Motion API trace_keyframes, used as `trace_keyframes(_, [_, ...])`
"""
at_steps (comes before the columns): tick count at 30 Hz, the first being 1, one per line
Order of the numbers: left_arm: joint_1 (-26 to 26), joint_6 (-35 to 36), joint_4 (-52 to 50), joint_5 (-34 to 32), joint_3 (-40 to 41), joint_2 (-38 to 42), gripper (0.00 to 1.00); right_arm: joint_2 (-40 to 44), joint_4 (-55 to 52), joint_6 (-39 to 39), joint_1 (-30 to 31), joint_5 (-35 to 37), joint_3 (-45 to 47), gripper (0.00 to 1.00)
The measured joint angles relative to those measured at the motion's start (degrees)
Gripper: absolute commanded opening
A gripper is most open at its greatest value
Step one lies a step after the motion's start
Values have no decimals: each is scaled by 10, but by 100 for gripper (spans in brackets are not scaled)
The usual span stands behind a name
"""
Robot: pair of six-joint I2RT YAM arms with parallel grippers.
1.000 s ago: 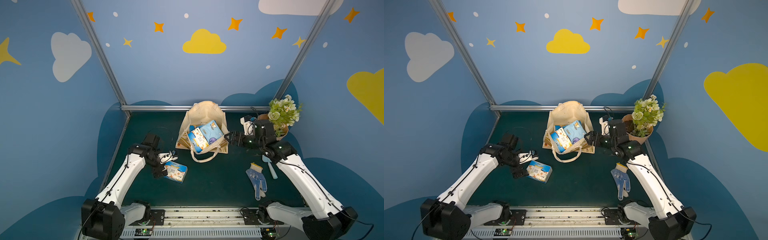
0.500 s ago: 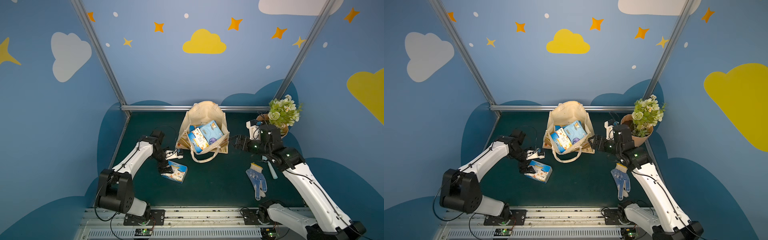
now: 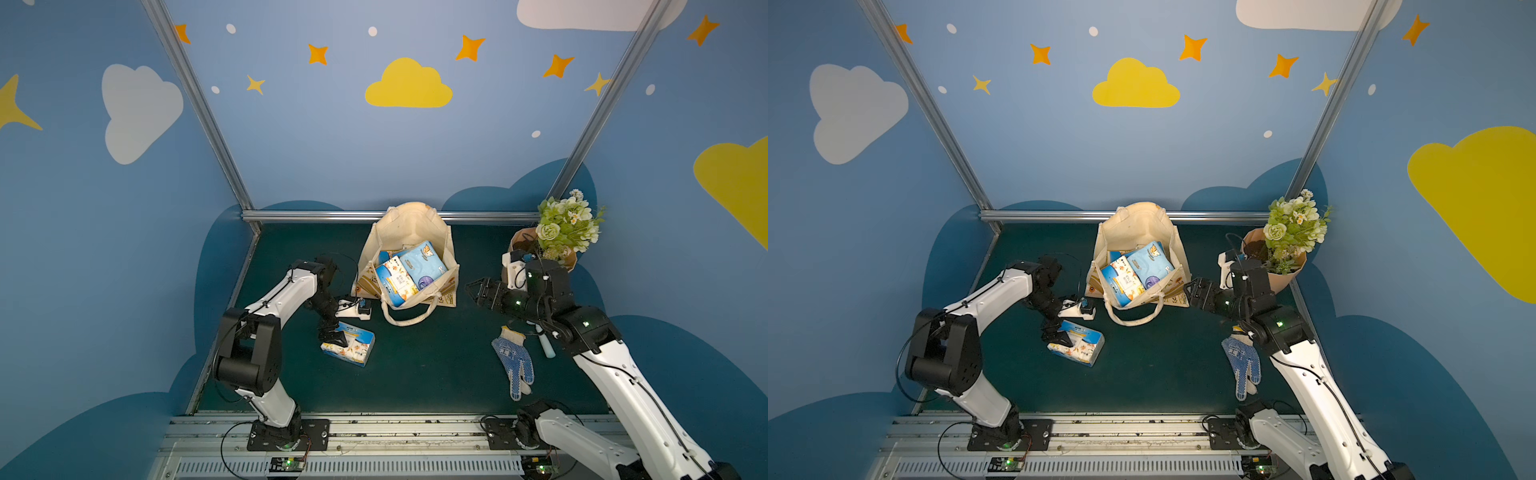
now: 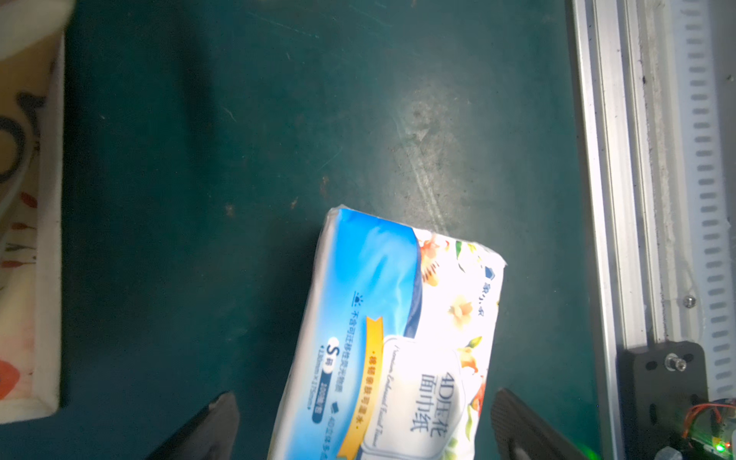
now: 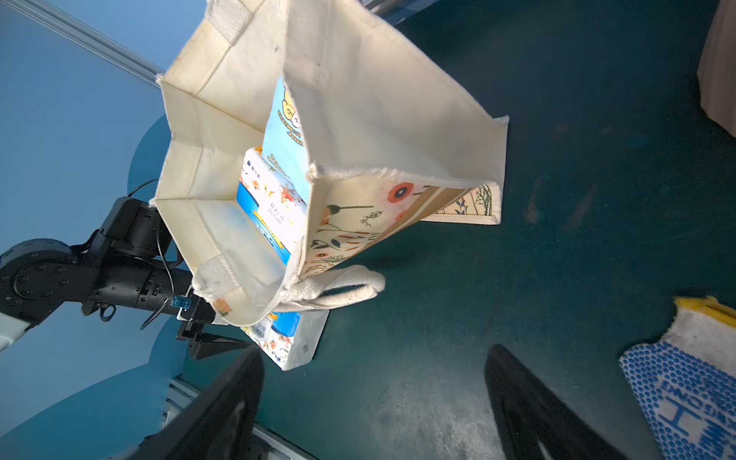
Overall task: Put tissues into the canvas bag
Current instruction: Pick up the pack of facial tissues from the center of the board.
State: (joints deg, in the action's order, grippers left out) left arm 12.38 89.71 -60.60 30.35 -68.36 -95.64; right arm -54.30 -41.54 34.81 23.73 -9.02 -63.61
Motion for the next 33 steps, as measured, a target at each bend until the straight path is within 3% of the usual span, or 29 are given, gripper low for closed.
trace_keyframes(26, [50, 14, 104, -91, 135, 9, 99, -10, -2, -3, 0, 0, 7, 88])
trace_keyframes(29, [49, 1, 107, -90, 137, 14, 91, -10, -2, -5, 0, 0, 7, 88])
trace_keyframes(31, [48, -7, 107, -90, 139, 23, 79, -10, -2, -6, 0, 0, 7, 88])
trace_keyframes(33, [46, -20, 105, -90, 141, 37, 60, -10, -2, -6, 0, 0, 7, 88])
